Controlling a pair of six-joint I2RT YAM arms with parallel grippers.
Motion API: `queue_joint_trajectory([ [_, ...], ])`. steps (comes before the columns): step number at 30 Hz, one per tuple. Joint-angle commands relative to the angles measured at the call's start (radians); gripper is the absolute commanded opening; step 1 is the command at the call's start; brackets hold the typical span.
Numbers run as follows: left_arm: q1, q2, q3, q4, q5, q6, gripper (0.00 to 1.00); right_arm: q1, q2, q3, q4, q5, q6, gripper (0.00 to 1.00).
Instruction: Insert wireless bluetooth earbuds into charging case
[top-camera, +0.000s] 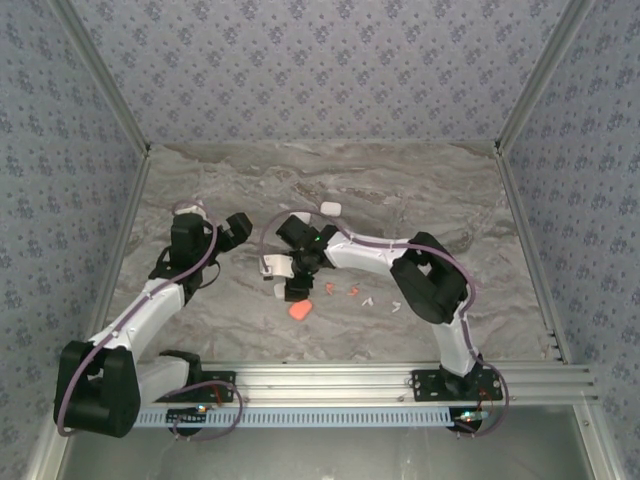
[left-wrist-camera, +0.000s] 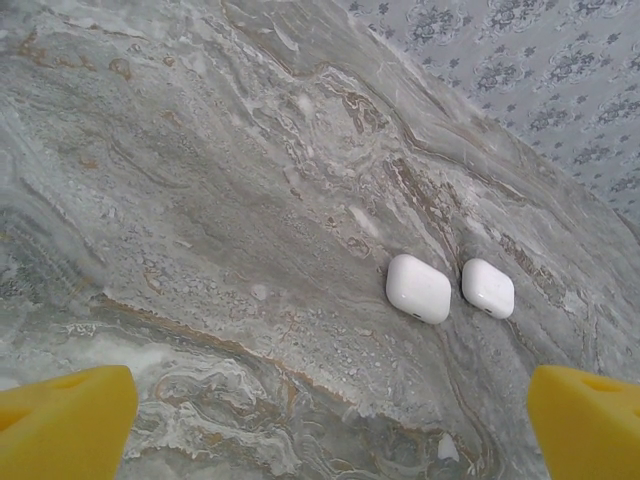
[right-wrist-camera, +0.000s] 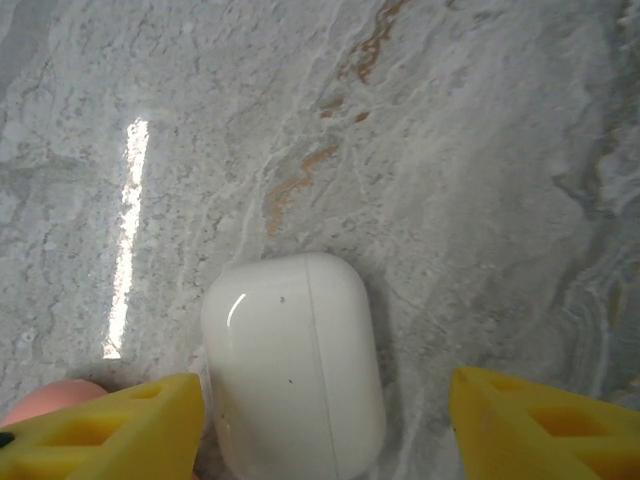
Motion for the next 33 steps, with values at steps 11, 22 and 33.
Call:
queue_joint_trajectory([
  [11,0.008,-0.015,-0.001,-0.021,-0.02,-0.002,0.99,0.015,0.08,0.059,-0.107,0.064,-0.044,0.55],
  [22,0.009,-0.015,0.005,-0.031,-0.02,-0.001,0.99,0.01,0.07,0.058,-0.118,0.095,-0.057,0.41],
  [33,0.009,-0.015,0.039,-0.052,0.071,0.015,0.99,-0.035,-0.135,-0.047,-0.005,0.09,-0.017,0.34],
])
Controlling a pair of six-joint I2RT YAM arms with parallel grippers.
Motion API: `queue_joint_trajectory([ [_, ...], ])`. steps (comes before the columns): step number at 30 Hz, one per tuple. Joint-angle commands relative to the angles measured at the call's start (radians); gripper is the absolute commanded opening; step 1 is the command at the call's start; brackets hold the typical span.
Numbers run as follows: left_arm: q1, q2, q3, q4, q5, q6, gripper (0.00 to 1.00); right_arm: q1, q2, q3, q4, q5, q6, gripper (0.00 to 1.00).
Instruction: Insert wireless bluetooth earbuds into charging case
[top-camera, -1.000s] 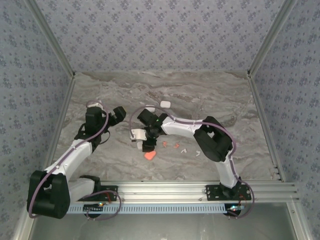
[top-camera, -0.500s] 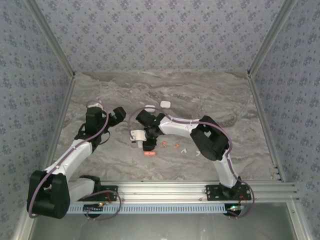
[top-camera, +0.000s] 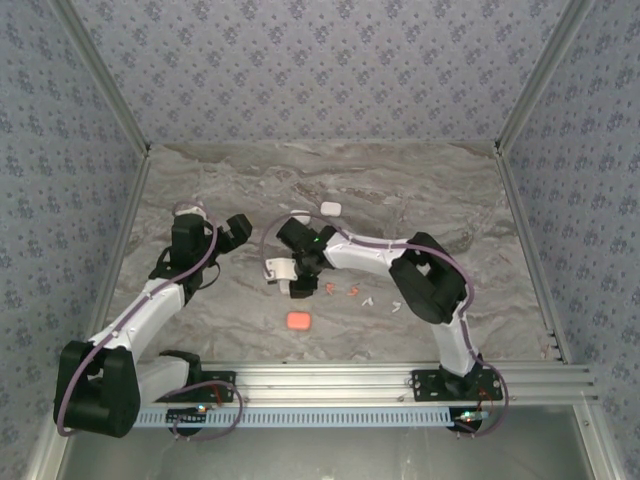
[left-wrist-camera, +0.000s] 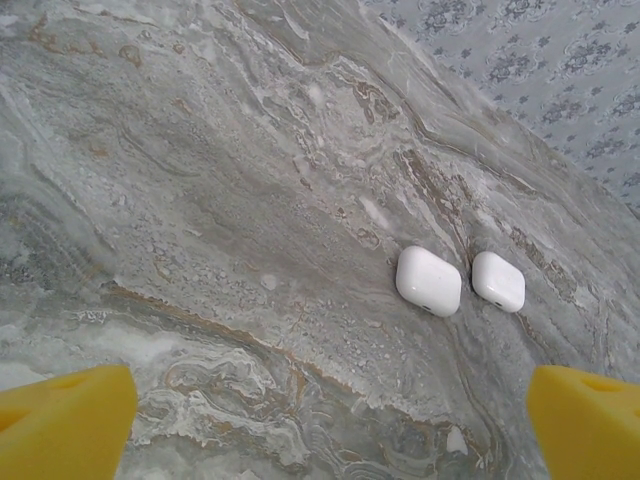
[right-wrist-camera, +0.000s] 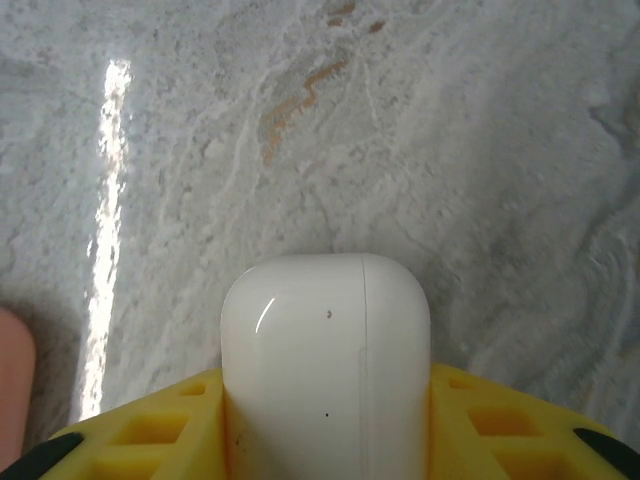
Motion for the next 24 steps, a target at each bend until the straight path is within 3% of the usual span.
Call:
queue_joint_trajectory([
  [1,0.009,-0.014,0.046,-0.034,0.091,0.024,0.99,-0.038,-0.144,-0.058,0.057,0.006,0.039,0.34],
  [8,0.005,-0.003,0.12,-0.039,0.393,0.062,0.93,-0.162,-0.43,-0.247,0.18,-0.011,0.087,0.33],
  [13,-0.053,0.024,0.169,0.029,0.603,0.053,0.92,-0.223,-0.608,-0.331,0.24,0.027,0.068,0.33],
  [24,-0.243,0.149,0.267,0.189,0.713,0.013,0.89,-0.223,-0.791,-0.398,0.343,0.05,0.039,0.34],
])
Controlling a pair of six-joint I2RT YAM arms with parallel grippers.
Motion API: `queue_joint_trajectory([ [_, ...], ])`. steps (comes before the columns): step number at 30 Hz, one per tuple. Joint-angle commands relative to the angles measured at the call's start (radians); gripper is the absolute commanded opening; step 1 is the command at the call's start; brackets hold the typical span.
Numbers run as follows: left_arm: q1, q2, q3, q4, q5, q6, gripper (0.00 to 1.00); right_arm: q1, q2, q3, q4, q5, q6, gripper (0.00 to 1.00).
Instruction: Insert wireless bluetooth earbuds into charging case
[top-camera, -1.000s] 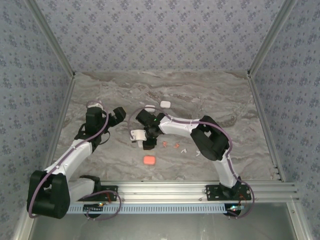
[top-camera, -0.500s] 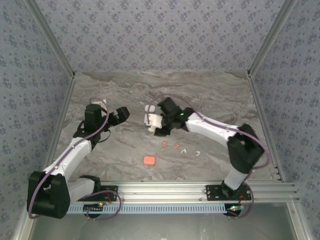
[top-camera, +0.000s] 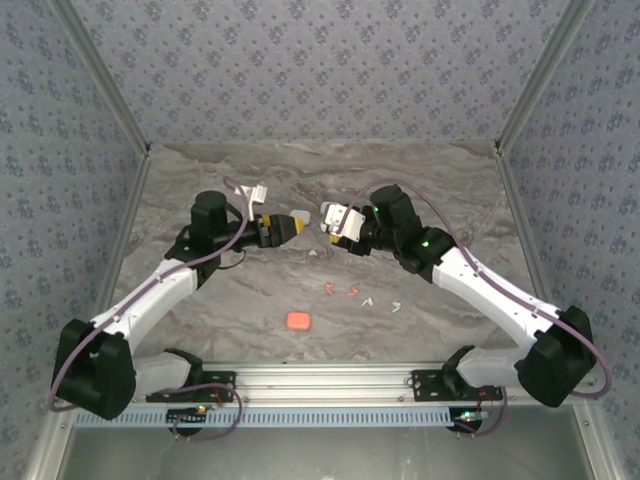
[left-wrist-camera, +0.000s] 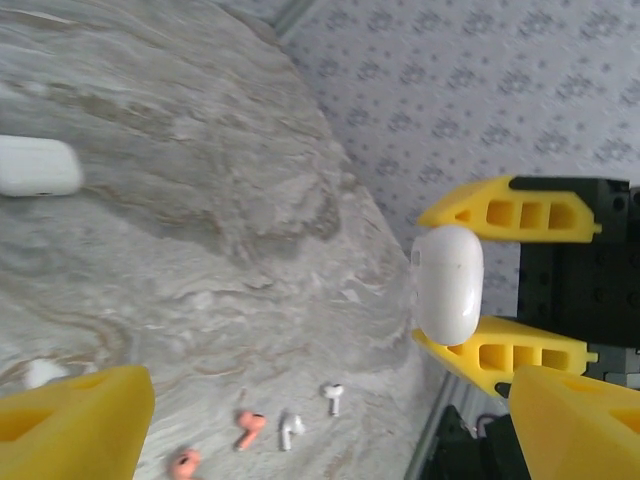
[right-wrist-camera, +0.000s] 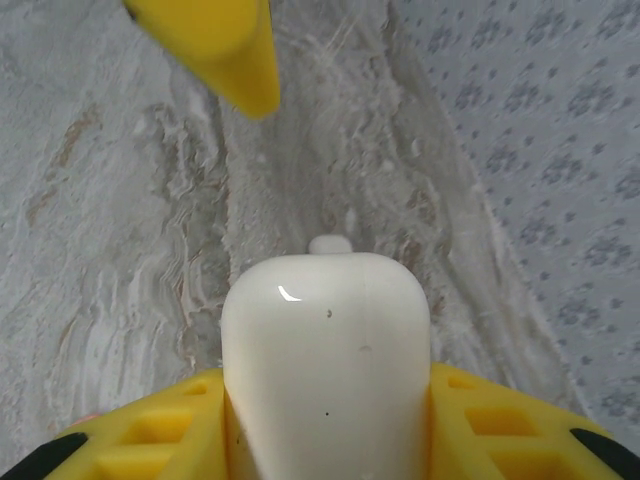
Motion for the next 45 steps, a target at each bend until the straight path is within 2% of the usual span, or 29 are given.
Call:
queue_joint_trajectory([
  [1,-0.048,0.045,0.063,0.093,0.074,-0.014,0.89,0.007,-0.029,-0.012,0.046,0.009,-0.012,0.34],
  [13,-0.14,0.14,0.143,0.124,0.12,0.004,0.69,0.013,-0.024,0.003,0.032,-0.019,0.005,0.35],
  [16,-0.148,0.155,0.153,0.13,0.121,0.006,0.59,0.016,-0.019,0.006,0.028,-0.025,0.008,0.35],
  [24,-0.156,0.175,0.168,0.136,0.121,0.009,0.43,0.019,0.0,0.015,0.018,-0.044,0.022,0.35],
  [29,-0.158,0.175,0.164,0.138,0.115,0.009,0.27,0.012,0.009,0.027,0.006,-0.056,0.036,0.38],
  [33,-0.158,0.165,0.156,0.141,0.084,0.03,0.22,-0.013,0.0,0.049,-0.041,-0.09,0.072,0.47],
  [35,-0.159,0.151,0.144,0.148,0.056,0.049,0.2,-0.042,-0.02,0.048,-0.059,-0.132,0.105,0.56],
  [38,-0.159,0.121,0.114,0.181,-0.002,0.091,0.11,-0.107,-0.076,0.023,-0.058,-0.247,0.178,0.7],
  [40,-0.159,0.098,0.084,0.227,-0.034,0.132,0.05,-0.161,-0.12,-0.01,-0.022,-0.351,0.243,0.78],
  [43,-0.166,0.056,0.022,0.328,-0.065,0.212,0.02,-0.235,-0.176,-0.076,0.093,-0.48,0.368,0.87],
  [45,-0.178,0.03,-0.016,0.374,-0.085,0.28,0.0,-0.266,-0.193,-0.109,0.173,-0.521,0.449,0.92],
])
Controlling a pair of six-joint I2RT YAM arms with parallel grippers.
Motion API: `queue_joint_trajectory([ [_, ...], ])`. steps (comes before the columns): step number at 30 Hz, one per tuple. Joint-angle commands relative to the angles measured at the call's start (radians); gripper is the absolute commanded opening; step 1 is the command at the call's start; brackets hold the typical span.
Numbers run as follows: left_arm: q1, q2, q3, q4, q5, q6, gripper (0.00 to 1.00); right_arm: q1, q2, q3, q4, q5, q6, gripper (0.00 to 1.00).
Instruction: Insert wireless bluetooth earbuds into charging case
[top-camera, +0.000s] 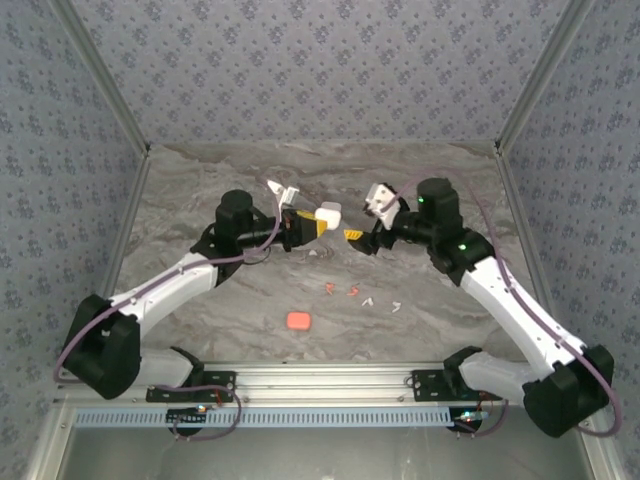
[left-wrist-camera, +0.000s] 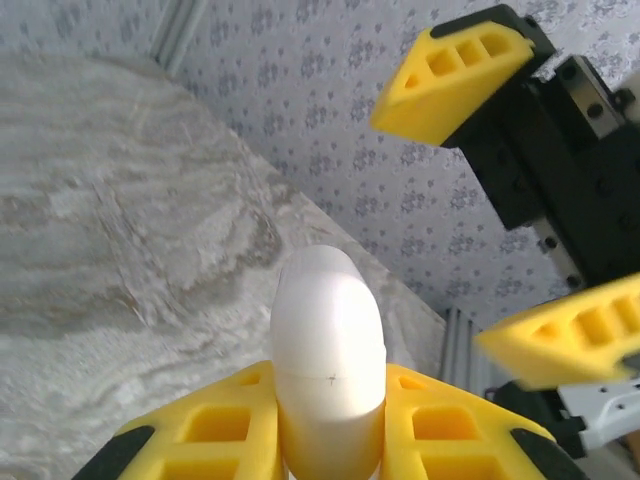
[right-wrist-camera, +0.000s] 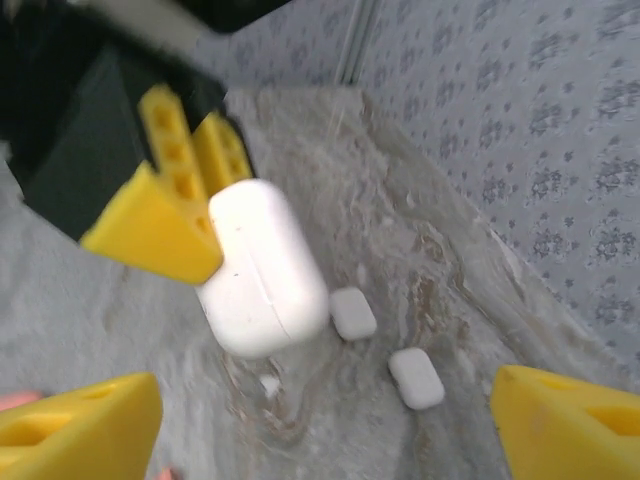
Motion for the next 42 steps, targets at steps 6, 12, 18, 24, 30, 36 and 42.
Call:
queue_joint_trajectory([
  [6,-0.061,-0.091,-0.072,0.147,-0.065,0.308,0.0,-0.041,0.018,-0.037,0.2,-0.197,0.255,0.92],
  [12,-0.072,-0.092,-0.063,0.127,-0.06,0.339,0.0,-0.015,0.079,0.002,0.184,-0.184,0.234,0.91],
  [18,-0.073,-0.094,-0.061,0.118,-0.053,0.351,0.0,-0.013,0.102,0.018,0.178,-0.153,0.236,0.9],
  [24,-0.074,-0.096,-0.058,0.108,-0.045,0.364,0.0,-0.019,0.131,0.054,0.153,-0.12,0.234,0.89],
  [30,-0.074,-0.099,-0.058,0.105,-0.041,0.367,0.0,-0.026,0.169,0.098,0.117,-0.102,0.217,0.88],
  [36,-0.074,-0.106,-0.059,0.099,-0.053,0.367,0.0,-0.03,0.194,0.116,0.115,-0.115,0.219,0.87],
  [42,-0.074,-0.109,-0.064,0.095,-0.075,0.369,0.0,-0.04,0.119,0.047,0.153,-0.184,0.216,0.92],
])
